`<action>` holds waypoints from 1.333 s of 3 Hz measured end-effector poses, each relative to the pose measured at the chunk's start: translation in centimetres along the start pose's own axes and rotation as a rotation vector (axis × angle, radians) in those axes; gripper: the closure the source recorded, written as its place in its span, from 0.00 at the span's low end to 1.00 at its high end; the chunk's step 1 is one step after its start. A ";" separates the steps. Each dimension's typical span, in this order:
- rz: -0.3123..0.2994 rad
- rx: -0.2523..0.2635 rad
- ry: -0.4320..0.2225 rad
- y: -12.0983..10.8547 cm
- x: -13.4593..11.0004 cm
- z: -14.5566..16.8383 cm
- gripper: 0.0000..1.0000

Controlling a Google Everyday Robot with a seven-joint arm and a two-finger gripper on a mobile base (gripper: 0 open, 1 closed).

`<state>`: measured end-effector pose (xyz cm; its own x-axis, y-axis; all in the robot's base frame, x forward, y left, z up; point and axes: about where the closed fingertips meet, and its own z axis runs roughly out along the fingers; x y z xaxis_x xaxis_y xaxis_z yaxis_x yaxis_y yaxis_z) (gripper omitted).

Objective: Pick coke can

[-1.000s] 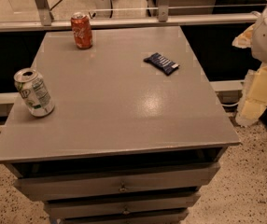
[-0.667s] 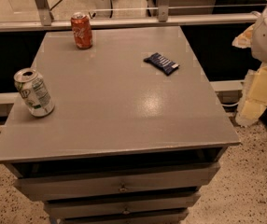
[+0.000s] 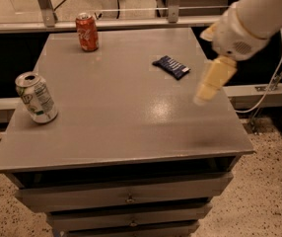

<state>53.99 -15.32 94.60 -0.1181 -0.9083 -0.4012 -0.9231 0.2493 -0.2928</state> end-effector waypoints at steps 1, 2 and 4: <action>0.010 0.022 -0.153 -5.3 -4.8 5.7 0.00; 0.041 0.045 -0.323 -10.0 -10.8 10.2 0.00; 0.049 0.051 -0.359 -10.2 -11.9 10.8 0.00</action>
Offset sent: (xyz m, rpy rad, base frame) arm 0.1991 0.1630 -0.0081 0.4717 -0.1567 0.0559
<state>68.72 -3.44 92.96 -0.0177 -0.7215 -0.6922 -0.8991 0.3144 -0.3047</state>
